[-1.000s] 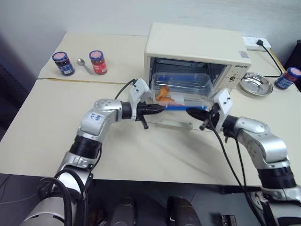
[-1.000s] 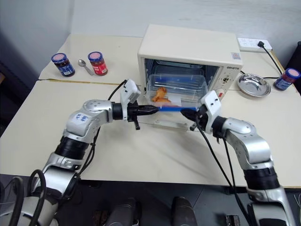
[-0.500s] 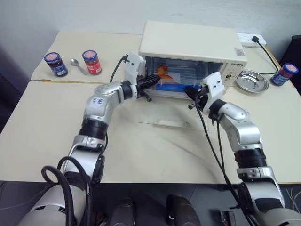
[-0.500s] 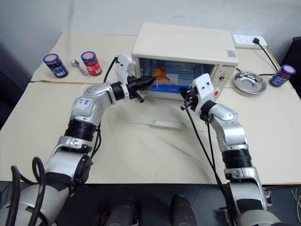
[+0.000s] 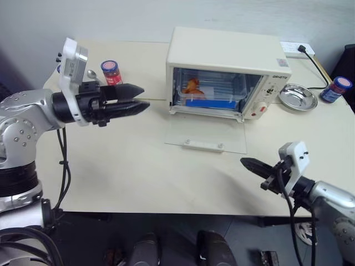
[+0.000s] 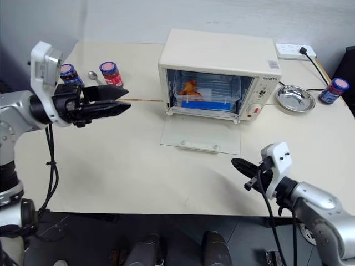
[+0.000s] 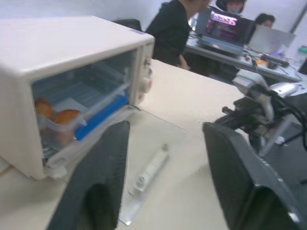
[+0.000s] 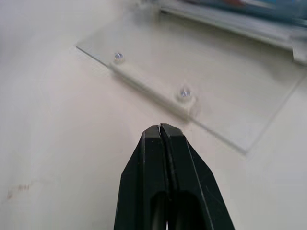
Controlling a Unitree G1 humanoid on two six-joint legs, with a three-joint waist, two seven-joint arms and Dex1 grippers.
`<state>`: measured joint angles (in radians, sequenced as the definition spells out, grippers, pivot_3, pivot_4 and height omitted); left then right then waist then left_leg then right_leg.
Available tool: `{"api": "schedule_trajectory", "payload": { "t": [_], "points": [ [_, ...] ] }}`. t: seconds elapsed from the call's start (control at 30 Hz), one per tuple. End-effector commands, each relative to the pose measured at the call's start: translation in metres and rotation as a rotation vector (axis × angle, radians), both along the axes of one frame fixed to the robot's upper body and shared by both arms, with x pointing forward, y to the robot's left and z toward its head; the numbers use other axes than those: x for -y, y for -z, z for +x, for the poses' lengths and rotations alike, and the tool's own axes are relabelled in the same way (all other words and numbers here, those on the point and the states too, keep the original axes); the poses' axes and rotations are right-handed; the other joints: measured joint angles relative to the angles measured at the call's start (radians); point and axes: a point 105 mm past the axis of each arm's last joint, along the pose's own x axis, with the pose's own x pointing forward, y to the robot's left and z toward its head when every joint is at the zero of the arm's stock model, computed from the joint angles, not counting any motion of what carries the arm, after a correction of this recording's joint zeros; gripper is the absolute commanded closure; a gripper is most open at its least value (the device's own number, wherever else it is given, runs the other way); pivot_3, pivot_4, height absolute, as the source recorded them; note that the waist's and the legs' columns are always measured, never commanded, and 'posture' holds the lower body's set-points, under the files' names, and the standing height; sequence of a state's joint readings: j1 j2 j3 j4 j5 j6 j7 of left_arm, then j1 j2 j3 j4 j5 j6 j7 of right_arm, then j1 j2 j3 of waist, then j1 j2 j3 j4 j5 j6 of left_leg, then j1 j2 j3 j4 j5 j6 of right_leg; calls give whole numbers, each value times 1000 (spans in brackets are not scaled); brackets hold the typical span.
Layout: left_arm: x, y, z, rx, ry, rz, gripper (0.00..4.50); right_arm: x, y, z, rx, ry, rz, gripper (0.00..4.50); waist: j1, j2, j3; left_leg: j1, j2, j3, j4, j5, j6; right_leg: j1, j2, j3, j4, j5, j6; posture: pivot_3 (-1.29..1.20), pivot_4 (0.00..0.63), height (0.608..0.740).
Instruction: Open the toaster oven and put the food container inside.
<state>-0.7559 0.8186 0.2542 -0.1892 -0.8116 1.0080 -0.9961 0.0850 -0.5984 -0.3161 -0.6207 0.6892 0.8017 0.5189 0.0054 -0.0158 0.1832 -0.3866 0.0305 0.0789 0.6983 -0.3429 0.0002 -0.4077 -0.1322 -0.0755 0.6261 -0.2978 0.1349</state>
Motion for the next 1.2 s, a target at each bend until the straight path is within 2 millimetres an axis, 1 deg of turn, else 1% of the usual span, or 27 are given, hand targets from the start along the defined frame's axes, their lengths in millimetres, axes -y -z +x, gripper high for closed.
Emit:
{"api": "schedule_trajectory", "payload": {
  "t": [0.03, 0.1, 0.2, 0.23, 0.3, 0.37, 0.43, 0.5, 0.6, 0.7, 0.73, 0.8, 0.87, 0.9, 0.97, 1.1, 1.2],
  "points": [
    [6, -6, -11, 53, 43, 23, 534, 1, 14, 15, 29, 125, -27, 4500, -3, 0, 0, 0, 0, 0, 0, 0, 0, 0, 0, 0, 0, 0, 0, 0, 150, 740],
    [8, -7, -12, 62, 45, 24, 27, 3, 26, 22, 20, 171, -36, 4500, -4, 0, 0, 0, 0, 0, 0, 0, 0, -1, 0, 0, 0, 0, 0, 0, 150, 740],
    [10, -9, -10, 89, 35, 35, 27, 3, 39, 36, 27, 218, -37, 4500, -5, 0, 0, -1, 0, 1, -1, 0, 0, -1, 0, 1, 0, 0, 0, 0, 150, 740],
    [10, -9, -10, 92, 34, 35, 27, 4, 40, 41, 36, 237, -38, 4500, -6, 0, 0, -1, 0, 1, -1, 0, 0, -2, 0, 1, 0, 0, 0, 0, 150, 740],
    [10, -10, -10, 94, 34, 32, 27, 6, 36, 51, 60, 261, -20, 4500, -7, 0, 0, -1, 0, 1, -1, 0, 0, -2, 0, 1, 0, 0, 0, 0, 150, 740],
    [9, -10, -9, 97, 29, 33, 27, 5, 24, 56, 100, 250, 15, 4500, -8, 0, 0, -1, 0, 1, -1, 0, 0, -2, 0, 1, 0, 0, 0, 0, 150, 740],
    [7, -8, -7, 103, 14, 44, 27, 5, 5, 59, 138, 227, 73, 4500, -8, 0, 0, -1, 0, 1, -1, 0, 0, -3, 1, 1, 0, 0, -1, 0, 150, 740],
    [4, -6, -5, 108, -5, 47, 27, 4, -20, 60, 187, 182, 110, 4500, -8, 0, 0, -1, 0, 1, -2, 0, 0, -3, 1, 1, 0, 0, -1, 0, 150, 740],
    [1, -5, -2, 115, -27, 39, 27, 6, -60, 54, 265, 107, 147, 4500, -7, 1, 1, -1, 0, 2, -2, 0, 0, -3, 1, 1, 0, 0, -1, 0, 150, 740],
    [-3, -5, 1, 118, -48, 37, 27, 14, -100, 47, 327, 51, 176, 4500, -5, 1, 1, -1, 0, 1, -1, 0, 0, -3, 0, 1, 0, 0, -1, 0, 150, 740],
    [-4, -4, 2, 121, -56, 36, 27, 18, -108, 46, 332, 42, 171, 4500, -5, 1, 1, -1, 0, 1, -1, 0, 0, -3, 0, 1, 0, 0, -1, 0, 150, 740],
    [-8, -4, 3, 124, -70, 39, 0, 27, -117, 43, 314, 22, 134, 4110, -3, 1, 1, -1, 0, 1, -1, 0, 0, -3, 0, 1, 0, 0, -1, 0, 150, 740],
    [-12, -4, 5, 125, -84, 42, 0, 39, -123, 39, 291, -11, 88, 3588, -1, 1, 1, -1, 0, 1, -2, 0, 0, -2, 0, 0, 0, 0, -1, 0, 150, 740],
    [-13, -4, 6, 125, -89, 43, 0, 43, -125, 37, 280, -22, 72, 3184, -1, 1, 1, -1, 0, 1, -2, 0, 1, -3, 0, 1, 0, 0, -1, 0, 150, 740],
    [-16, -4, 7, 128, -98, 50, 0, 50, -127, 33, 262, -46, 34, 2558, -2, 1, 1, -1, 0, 2, -1, -1, 1, -3, 0, 1, -1, 0, 0, 0, 150, 740],
    [-26, -6, 6, 143, -118, 81, 0, 68, -133, 11, 192, -156, -30, 1195, 0, 1, 1, -2, 0, 2, -2, -1, 2, -3, 0, 1, -1, 0, 0, 0, 150, 740],
    [-31, -7, 5, 150, -128, 93, 0, 81, -139, 5, 191, -158, -50, 237, 1, 1, 1, -1, 0, 2, -1, -1, 2, -2, 0, 1, -1, 0, 0, 0, 150, 740]
  ]
}}
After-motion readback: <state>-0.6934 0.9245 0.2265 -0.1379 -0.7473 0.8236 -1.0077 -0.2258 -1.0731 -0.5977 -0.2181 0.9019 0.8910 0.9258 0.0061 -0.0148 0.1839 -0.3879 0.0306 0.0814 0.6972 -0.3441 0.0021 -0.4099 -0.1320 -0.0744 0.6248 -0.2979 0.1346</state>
